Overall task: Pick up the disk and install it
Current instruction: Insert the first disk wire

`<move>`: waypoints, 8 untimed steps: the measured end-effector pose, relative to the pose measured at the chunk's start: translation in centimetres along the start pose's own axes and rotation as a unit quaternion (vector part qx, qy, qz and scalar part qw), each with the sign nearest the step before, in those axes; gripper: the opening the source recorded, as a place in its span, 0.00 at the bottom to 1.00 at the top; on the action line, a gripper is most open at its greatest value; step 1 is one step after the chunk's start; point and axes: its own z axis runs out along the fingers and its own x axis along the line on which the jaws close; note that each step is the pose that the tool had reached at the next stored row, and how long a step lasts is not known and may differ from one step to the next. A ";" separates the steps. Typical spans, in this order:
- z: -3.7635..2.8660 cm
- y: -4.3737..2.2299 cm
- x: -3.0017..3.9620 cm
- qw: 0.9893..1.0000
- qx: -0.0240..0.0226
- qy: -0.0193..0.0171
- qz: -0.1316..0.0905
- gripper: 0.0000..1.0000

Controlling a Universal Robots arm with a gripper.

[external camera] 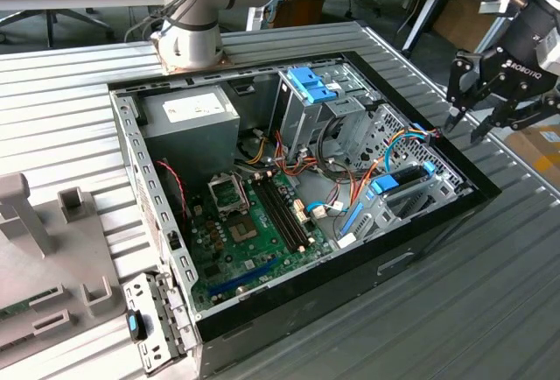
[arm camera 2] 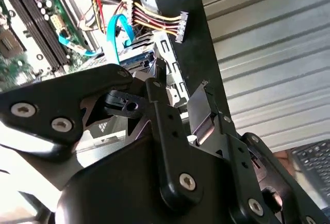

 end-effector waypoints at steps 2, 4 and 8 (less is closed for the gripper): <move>0.16 0.00 0.00 1.000 -0.001 0.000 -0.030 0.44; 0.24 0.01 0.01 0.998 -0.002 -0.001 -0.057 0.44; 0.31 -0.14 -0.05 0.994 -0.002 -0.003 -0.108 0.44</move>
